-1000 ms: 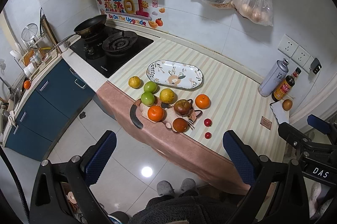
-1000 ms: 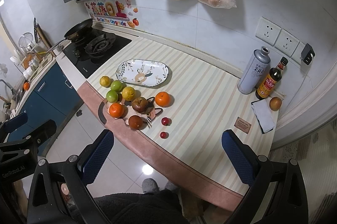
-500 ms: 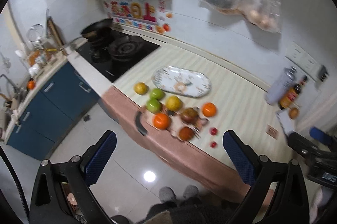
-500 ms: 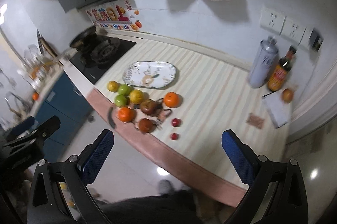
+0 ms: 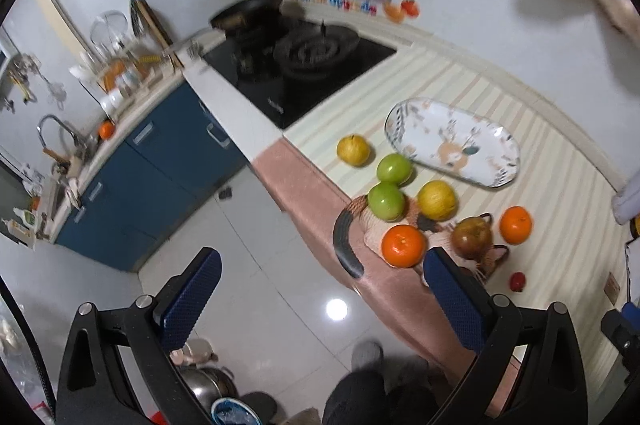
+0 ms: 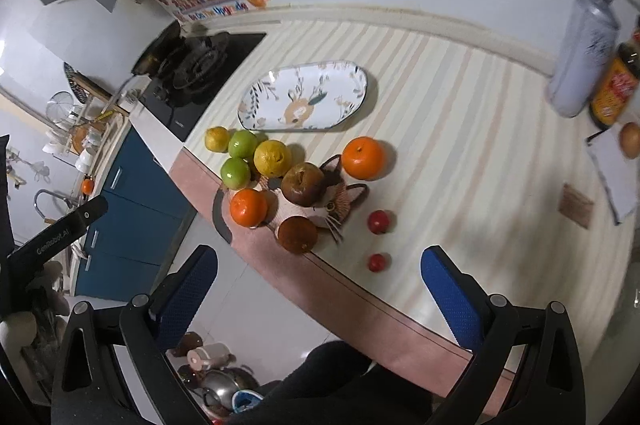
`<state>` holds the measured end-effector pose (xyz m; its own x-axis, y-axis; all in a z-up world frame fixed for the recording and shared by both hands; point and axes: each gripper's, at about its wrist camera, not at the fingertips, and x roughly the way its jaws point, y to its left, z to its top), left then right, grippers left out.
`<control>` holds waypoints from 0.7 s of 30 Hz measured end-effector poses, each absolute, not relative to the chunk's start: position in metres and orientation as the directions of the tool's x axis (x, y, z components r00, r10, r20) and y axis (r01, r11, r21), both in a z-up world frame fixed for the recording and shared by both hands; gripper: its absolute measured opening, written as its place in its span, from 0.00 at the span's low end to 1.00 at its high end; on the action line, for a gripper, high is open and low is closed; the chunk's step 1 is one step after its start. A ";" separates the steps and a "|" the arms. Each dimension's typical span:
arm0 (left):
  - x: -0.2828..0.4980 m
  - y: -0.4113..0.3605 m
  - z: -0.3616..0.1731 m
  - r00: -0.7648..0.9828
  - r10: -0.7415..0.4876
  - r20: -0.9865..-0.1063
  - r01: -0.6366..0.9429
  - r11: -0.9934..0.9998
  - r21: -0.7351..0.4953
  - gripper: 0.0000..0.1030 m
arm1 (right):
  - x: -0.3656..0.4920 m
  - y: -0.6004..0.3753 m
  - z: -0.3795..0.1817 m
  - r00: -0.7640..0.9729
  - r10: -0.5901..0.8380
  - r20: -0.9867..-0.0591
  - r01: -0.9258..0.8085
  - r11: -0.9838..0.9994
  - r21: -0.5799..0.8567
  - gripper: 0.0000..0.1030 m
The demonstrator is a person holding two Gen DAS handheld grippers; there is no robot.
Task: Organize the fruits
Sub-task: 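Grasp a green apple with the left tool while the right tool grasps the brown apple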
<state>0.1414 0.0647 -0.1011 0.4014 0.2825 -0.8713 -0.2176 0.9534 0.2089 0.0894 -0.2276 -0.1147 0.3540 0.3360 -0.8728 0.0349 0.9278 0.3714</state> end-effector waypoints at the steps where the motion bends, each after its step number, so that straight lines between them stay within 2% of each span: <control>1: 0.146 0.072 -0.111 0.386 0.271 -0.882 -0.216 0.956 0.200 1.00 | 0.101 -0.219 -0.128 0.336 0.335 -0.880 0.045 0.928 0.371 0.99; 7: 0.216 0.110 -0.187 0.204 0.056 -0.977 -0.199 0.980 0.014 0.99 | 0.157 -0.181 -0.191 0.247 0.315 -0.916 0.114 0.929 0.351 0.92; 10: 0.250 0.121 -0.227 0.123 -0.062 -0.990 -0.207 0.975 -0.087 0.89 | 0.183 -0.164 -0.219 0.219 0.289 -0.932 0.166 0.930 0.328 0.92; 12: 0.268 0.123 -0.249 0.077 -0.128 -0.989 -0.201 0.969 -0.142 0.88 | 0.198 -0.156 -0.237 0.188 0.287 -0.939 0.197 0.926 0.322 0.88; 16: 0.296 0.114 -0.292 -0.006 -0.190 -0.982 -0.161 0.969 -0.186 0.79 | 0.221 -0.144 -0.263 0.132 0.258 -0.957 0.229 0.931 0.282 0.83; 21: 0.312 0.096 -0.322 -0.073 -0.201 -0.977 -0.099 0.976 -0.193 0.79 | 0.236 -0.135 -0.290 0.074 0.245 -0.967 0.266 0.929 0.256 0.82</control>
